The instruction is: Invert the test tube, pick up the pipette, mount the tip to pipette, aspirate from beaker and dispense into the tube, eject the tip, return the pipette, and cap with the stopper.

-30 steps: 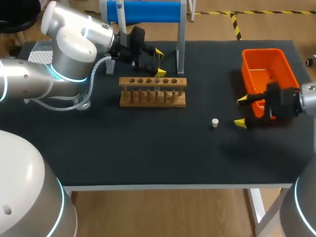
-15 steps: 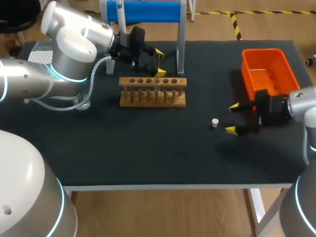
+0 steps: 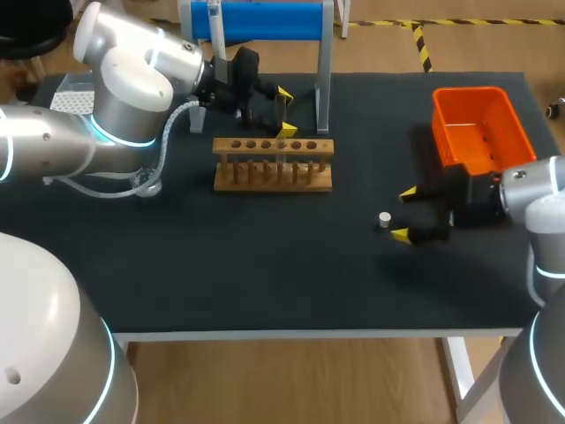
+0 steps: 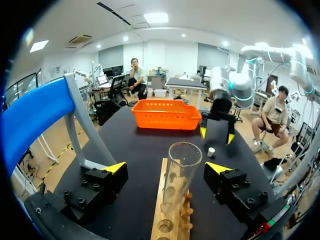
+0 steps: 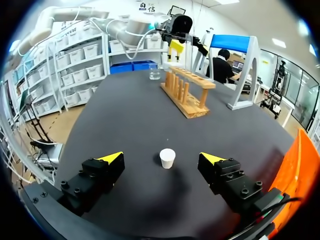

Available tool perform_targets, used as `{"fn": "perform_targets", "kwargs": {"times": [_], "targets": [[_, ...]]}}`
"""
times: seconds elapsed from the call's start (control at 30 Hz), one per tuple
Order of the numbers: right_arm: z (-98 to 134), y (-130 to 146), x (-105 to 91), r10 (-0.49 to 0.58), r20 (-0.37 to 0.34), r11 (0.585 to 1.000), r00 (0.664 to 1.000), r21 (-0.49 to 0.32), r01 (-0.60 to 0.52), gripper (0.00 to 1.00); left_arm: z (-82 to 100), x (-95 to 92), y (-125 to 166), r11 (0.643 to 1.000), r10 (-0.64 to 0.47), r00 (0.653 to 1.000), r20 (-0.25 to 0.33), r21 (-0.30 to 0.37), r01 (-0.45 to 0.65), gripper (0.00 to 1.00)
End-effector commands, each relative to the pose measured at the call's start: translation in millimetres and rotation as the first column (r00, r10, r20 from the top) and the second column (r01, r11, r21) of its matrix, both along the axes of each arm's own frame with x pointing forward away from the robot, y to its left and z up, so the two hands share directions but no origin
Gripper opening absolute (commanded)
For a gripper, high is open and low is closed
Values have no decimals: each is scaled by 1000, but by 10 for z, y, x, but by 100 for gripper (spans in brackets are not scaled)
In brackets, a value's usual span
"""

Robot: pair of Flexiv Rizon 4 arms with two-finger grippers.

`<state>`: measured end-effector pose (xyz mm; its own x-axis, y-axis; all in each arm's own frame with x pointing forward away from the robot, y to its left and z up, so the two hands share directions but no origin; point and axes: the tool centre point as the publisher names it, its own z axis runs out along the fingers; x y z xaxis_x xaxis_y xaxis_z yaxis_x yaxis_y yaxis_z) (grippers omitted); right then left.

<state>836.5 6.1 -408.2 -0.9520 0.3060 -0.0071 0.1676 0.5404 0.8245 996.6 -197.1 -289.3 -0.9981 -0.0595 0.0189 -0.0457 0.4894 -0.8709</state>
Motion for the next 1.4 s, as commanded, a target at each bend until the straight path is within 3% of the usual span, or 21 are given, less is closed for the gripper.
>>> {"fn": "perform_targets", "kwargs": {"times": [0.03,0.53,1.2,1.4], "targets": [[-53,80,22,-10,7,1000,1000,-1,10,81,-5,14,1,1000,-4,1000,-2,-1,4,100],[-131,180,50,-22,15,1000,1000,-19,22,69,-5,14,1,1000,-4,1000,-2,-1,4,100],[-183,249,181,-56,20,998,998,-21,56,64,-5,14,1,1000,-4,1000,-2,-1,4,100],[-207,267,204,-62,19,998,998,-22,62,52,-5,14,1,1000,-4,1000,-2,-1,4,100]]}}
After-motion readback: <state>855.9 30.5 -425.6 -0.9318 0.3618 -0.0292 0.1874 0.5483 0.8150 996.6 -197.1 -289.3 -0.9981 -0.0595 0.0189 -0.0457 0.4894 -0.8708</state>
